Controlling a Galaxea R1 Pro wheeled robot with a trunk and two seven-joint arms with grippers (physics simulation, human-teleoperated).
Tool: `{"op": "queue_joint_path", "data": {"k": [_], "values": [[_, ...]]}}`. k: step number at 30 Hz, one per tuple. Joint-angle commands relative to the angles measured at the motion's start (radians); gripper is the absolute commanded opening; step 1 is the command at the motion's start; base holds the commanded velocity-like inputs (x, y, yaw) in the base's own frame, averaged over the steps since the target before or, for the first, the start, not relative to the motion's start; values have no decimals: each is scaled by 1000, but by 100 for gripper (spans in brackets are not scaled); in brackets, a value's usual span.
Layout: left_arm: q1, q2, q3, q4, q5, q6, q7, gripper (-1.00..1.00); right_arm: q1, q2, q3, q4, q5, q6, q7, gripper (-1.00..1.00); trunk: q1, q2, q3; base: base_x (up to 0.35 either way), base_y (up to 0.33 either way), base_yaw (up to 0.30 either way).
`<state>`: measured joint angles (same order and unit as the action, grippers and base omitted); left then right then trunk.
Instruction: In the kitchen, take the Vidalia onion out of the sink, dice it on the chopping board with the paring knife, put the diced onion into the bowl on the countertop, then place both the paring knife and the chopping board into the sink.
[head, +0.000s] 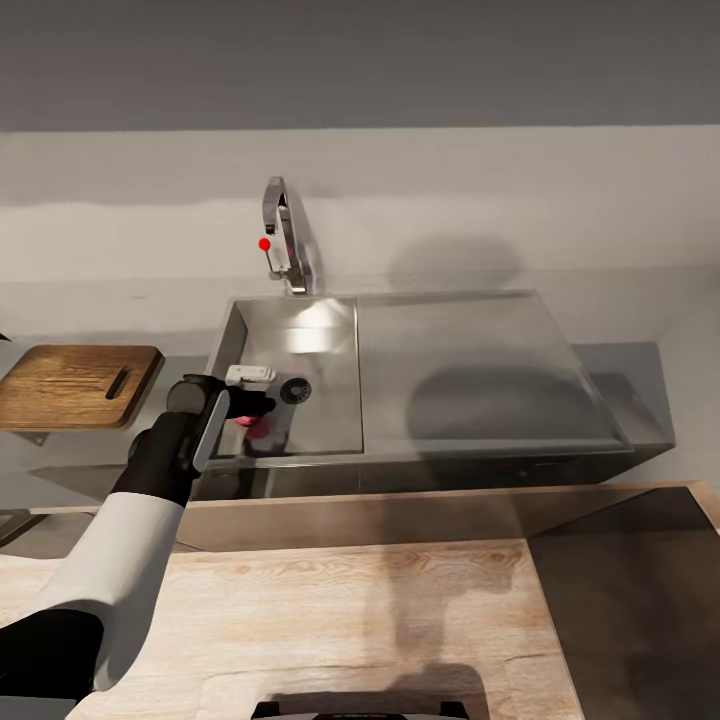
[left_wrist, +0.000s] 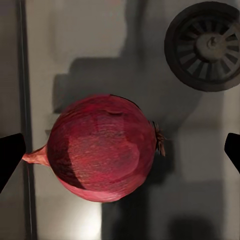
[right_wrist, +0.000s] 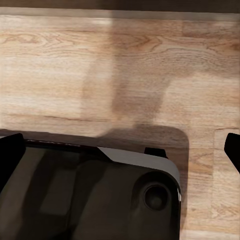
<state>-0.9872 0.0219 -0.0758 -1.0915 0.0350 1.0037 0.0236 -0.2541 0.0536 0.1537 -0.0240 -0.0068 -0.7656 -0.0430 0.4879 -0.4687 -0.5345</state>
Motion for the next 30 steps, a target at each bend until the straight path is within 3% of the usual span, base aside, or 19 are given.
{"op": "queue_joint_path", "data": {"k": [1, 30], "values": [[-1, 1, -2, -1, 3, 4, 2, 100, -1, 0, 6, 1, -1, -3, -5, 100, 0, -1, -1, 0, 0, 0], [0, 2, -2, -2, 3, 4, 2, 100, -1, 0, 6, 1, -1, -3, -4, 100, 0, -1, -20, 23, 0, 0]]}}
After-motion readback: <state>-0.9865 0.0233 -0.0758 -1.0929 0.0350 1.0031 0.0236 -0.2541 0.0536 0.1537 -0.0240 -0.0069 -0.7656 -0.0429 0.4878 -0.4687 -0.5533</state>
